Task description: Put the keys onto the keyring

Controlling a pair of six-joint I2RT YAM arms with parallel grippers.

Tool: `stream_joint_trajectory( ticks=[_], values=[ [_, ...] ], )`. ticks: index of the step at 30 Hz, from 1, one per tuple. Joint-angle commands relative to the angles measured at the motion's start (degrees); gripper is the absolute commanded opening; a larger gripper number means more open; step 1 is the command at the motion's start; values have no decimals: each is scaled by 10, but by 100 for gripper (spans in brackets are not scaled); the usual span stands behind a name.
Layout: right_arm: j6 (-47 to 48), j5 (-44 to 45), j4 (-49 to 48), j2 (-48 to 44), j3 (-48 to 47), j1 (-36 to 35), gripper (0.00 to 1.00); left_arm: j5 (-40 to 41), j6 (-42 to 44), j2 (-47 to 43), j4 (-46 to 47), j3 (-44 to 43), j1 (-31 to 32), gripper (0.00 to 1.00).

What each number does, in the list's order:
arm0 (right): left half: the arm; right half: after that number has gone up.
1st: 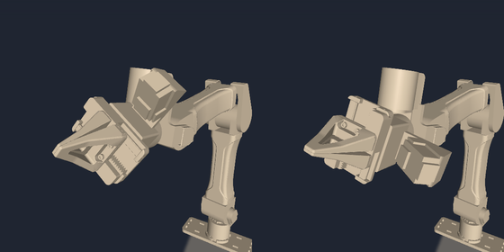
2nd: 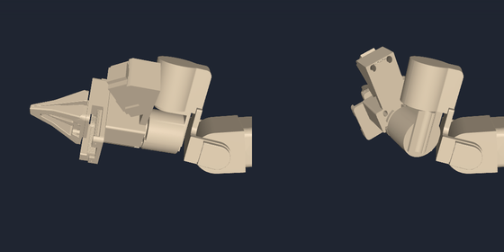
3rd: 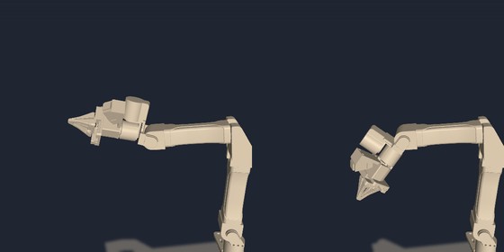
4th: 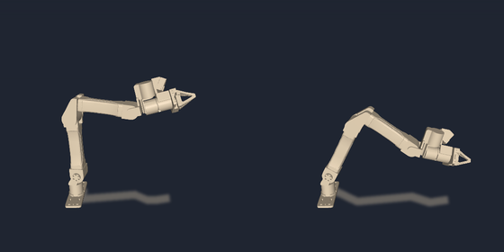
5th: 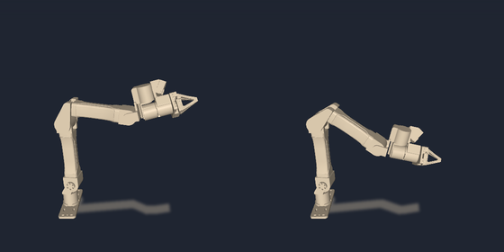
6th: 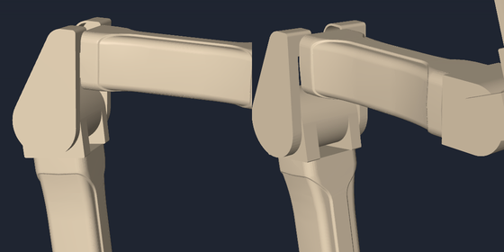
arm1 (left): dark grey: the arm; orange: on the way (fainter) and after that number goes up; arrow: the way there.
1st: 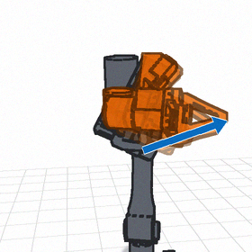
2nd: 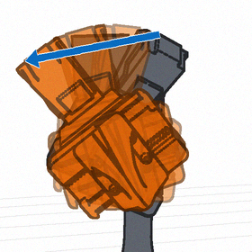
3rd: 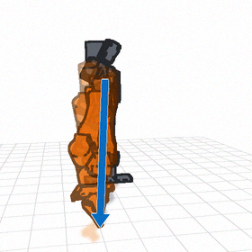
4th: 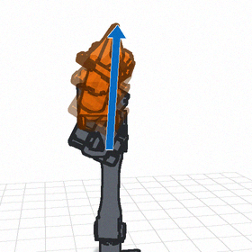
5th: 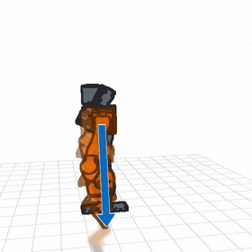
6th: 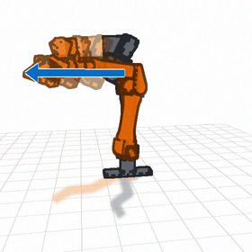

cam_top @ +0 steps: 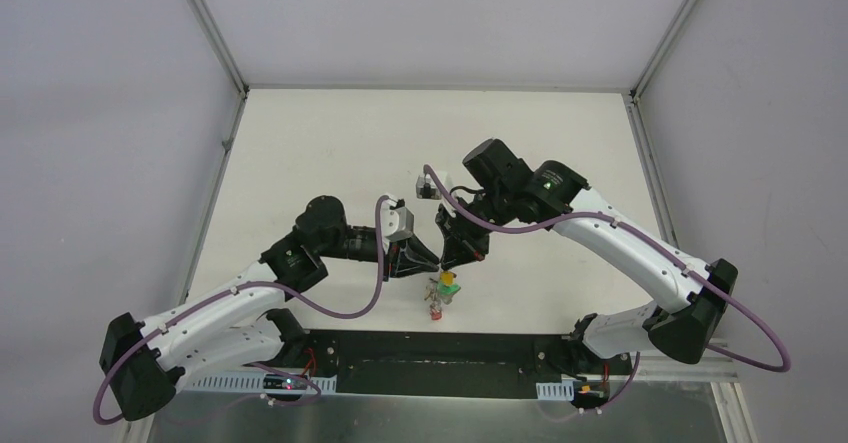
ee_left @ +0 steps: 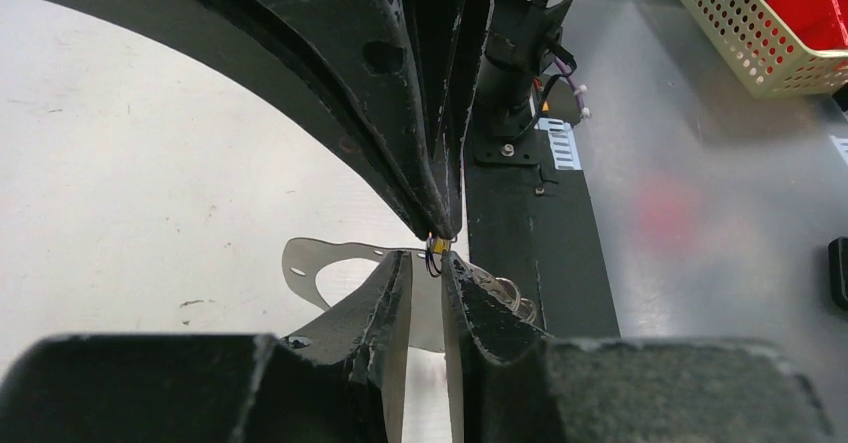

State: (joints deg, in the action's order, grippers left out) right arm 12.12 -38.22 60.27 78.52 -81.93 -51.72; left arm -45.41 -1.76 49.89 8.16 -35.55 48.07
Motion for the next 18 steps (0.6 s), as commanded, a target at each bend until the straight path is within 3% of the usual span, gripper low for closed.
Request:
stream_joint_trajectory(
  ticks=[1, 11, 14, 18],
  values=[
    [5, -16, -18, -10, -24, -4, 0, -18, -3, 5, 25, -19, 7, 17],
    [-3, -15, -27, -9, -22, -7, 0, -11, -8, 22, 32, -24, 15, 8],
    [-4, -15, -30, -9, -20, -7, 0, -3, -8, 22, 39, -22, 15, 0],
    [-7, -6, -31, -9, -15, -8, 0, -2, -16, 20, 60, -14, 15, 0]
  ],
)
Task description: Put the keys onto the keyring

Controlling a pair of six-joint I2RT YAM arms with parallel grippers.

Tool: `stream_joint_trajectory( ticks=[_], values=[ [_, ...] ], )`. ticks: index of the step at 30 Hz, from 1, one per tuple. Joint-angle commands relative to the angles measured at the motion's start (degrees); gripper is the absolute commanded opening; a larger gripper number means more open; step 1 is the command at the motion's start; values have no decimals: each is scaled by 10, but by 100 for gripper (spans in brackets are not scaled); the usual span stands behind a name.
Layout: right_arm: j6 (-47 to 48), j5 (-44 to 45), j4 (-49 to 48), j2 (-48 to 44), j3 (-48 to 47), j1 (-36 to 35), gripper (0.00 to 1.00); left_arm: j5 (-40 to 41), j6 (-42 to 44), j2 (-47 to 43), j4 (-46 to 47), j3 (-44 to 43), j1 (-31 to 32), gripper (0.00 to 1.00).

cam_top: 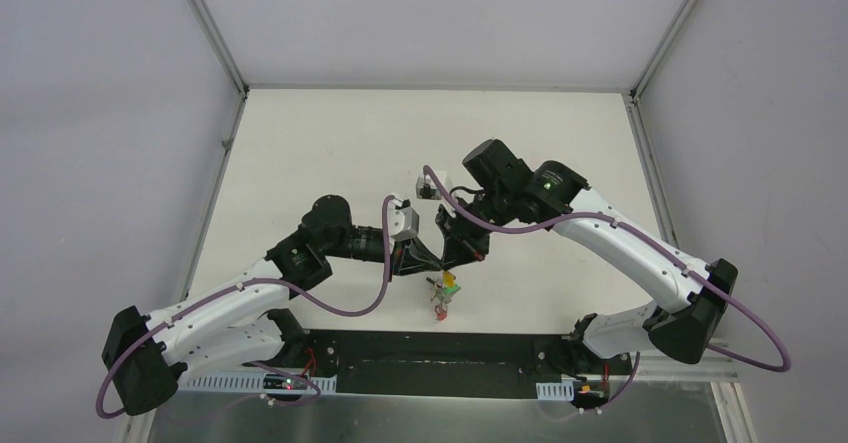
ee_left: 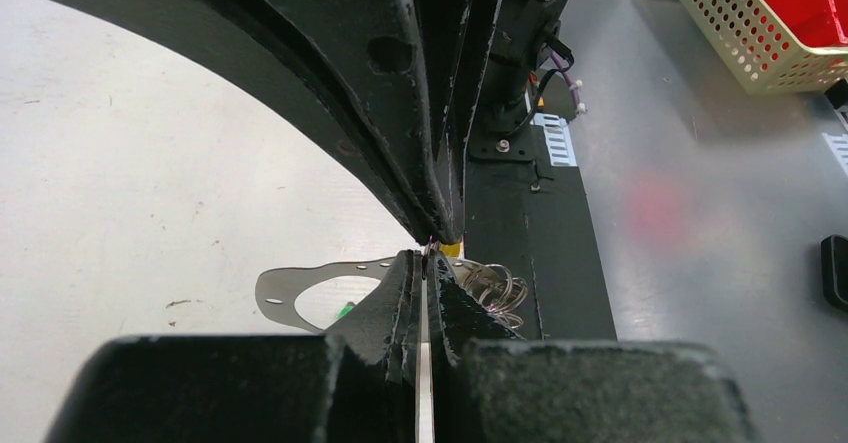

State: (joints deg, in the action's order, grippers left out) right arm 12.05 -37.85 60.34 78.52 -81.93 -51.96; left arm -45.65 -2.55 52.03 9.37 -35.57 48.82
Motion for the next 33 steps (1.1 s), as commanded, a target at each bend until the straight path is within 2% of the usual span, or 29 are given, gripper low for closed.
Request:
stream_joint_trajectory(
  ticks=[1, 3, 9, 12, 16, 23, 27, 33],
  values=[
    [-7, -5, -33, -10, -13, -5, 0, 2, -10, -3, 51, -10, 9, 0],
    [-8, 1, -35, -13, -10, -5, 7, 7, -14, -9, 52, -4, 9, 0],
    [-24, 17, -78, -38, 14, -1, 41, 32, -25, -35, 63, 16, 9, 0],
    [-36, 13, -105, -53, 27, 6, 49, 49, -30, -54, 78, 30, 9, 0],
    [-57, -16, -142, -74, 48, 30, 51, 78, -42, -83, 108, 55, 9, 0],
    [-102, -124, -262, -130, 123, 87, 51, 102, -75, -128, 232, 119, 9, 0],
    [-116, -166, -311, -150, 155, 98, 49, 111, -90, -138, 303, 146, 9, 0],
    [-134, -200, -356, -154, 173, 101, 48, 115, -103, -138, 362, 161, 9, 0]
  ],
)
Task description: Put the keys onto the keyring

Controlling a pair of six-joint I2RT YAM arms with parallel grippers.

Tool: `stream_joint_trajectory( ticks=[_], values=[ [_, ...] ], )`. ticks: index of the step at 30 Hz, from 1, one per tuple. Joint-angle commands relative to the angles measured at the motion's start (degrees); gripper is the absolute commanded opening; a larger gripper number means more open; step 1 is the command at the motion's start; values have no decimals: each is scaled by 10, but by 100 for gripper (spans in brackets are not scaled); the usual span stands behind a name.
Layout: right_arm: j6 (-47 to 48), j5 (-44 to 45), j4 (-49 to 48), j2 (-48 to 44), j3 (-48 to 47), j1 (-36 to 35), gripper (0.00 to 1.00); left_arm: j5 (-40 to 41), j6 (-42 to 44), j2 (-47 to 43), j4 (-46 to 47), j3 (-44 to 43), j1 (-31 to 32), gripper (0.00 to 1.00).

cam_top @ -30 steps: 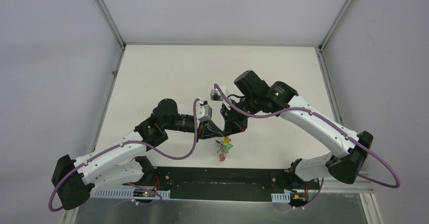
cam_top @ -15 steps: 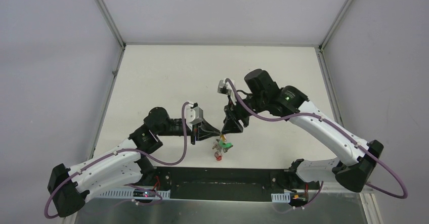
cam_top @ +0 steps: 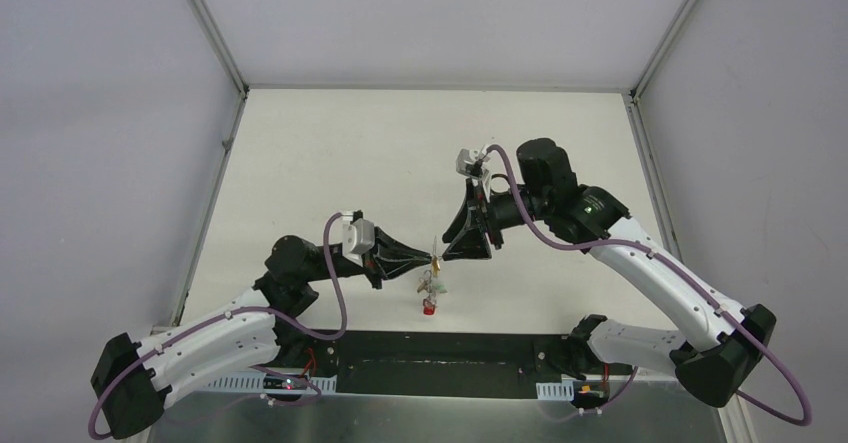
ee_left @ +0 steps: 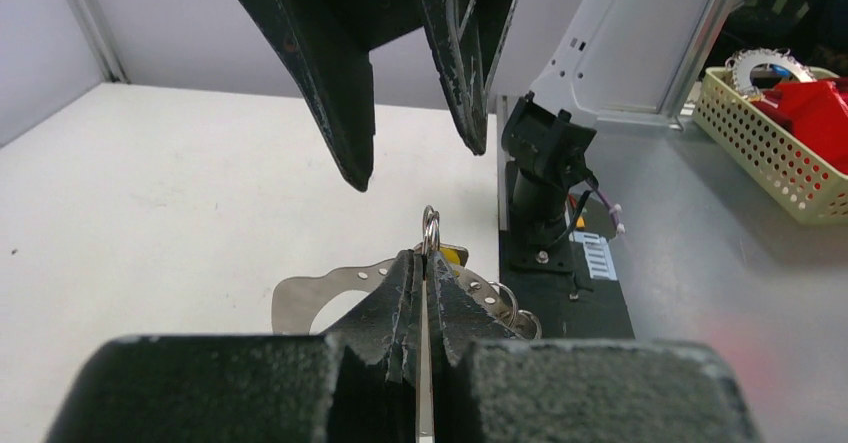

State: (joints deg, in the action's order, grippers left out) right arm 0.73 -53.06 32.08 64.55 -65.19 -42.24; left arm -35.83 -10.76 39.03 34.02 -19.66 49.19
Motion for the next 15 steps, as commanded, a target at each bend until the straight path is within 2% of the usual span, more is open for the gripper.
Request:
stream_joint_trajectory(
  ticks=[1, 6, 15],
  values=[
    [-21, -48, -78, -13, 6, 4, 48, 19, -23, -7, 125, 4, 5, 0],
    [-53, -66, -106, -10, 15, 3, 44, 23, -36, 2, 164, 10, 5, 0],
    [-80, -64, -144, -8, 35, 2, 32, 24, -41, 11, 168, 7, 5, 0]
  ],
)
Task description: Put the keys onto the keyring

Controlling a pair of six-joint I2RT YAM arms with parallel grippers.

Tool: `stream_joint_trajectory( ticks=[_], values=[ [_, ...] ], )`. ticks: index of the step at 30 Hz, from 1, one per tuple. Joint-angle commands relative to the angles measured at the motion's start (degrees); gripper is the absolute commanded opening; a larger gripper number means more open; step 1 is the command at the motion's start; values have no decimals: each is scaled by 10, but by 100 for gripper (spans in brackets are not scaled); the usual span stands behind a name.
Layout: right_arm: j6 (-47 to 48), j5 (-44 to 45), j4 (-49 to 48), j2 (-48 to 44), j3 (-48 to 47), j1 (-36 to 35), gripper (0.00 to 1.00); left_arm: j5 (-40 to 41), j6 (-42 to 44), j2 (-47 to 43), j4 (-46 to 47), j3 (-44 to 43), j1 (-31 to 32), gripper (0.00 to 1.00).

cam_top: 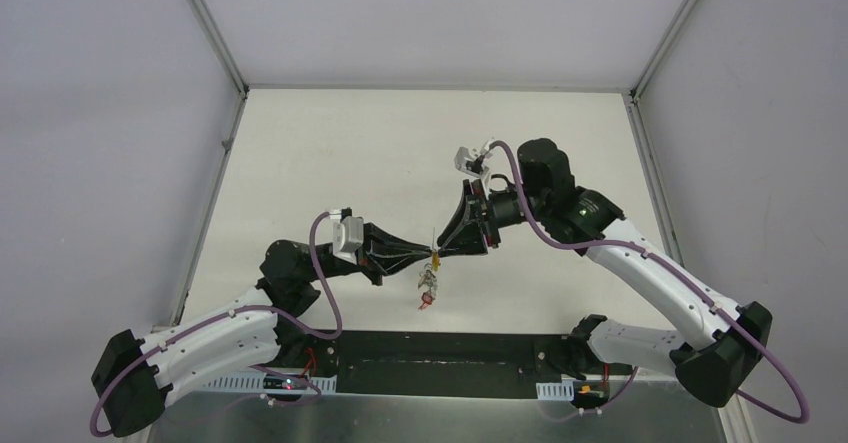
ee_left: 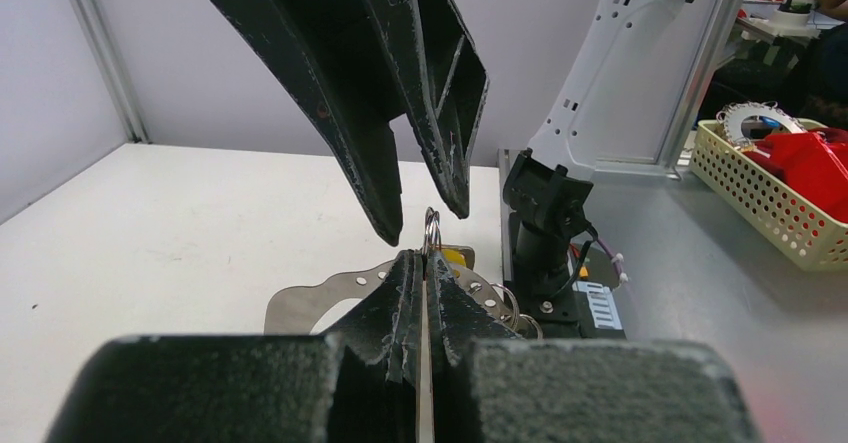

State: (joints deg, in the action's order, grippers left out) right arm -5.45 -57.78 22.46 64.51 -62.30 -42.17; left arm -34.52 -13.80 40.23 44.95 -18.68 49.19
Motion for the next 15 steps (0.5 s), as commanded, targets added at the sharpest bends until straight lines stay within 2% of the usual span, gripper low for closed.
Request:
stream_joint_trajectory(
  ticks=[1, 6, 15],
  values=[
    [-18, -14, -49, -8, 7, 2, 32, 12, -11, -1, 59, -2, 5, 0],
    [-14, -1, -49, -10, 14, 3, 19, 14, -11, -3, 59, -2, 5, 0],
    [2, 4, -40, -17, 25, 3, 1, 25, -8, -10, 54, 0, 5, 0]
  ],
)
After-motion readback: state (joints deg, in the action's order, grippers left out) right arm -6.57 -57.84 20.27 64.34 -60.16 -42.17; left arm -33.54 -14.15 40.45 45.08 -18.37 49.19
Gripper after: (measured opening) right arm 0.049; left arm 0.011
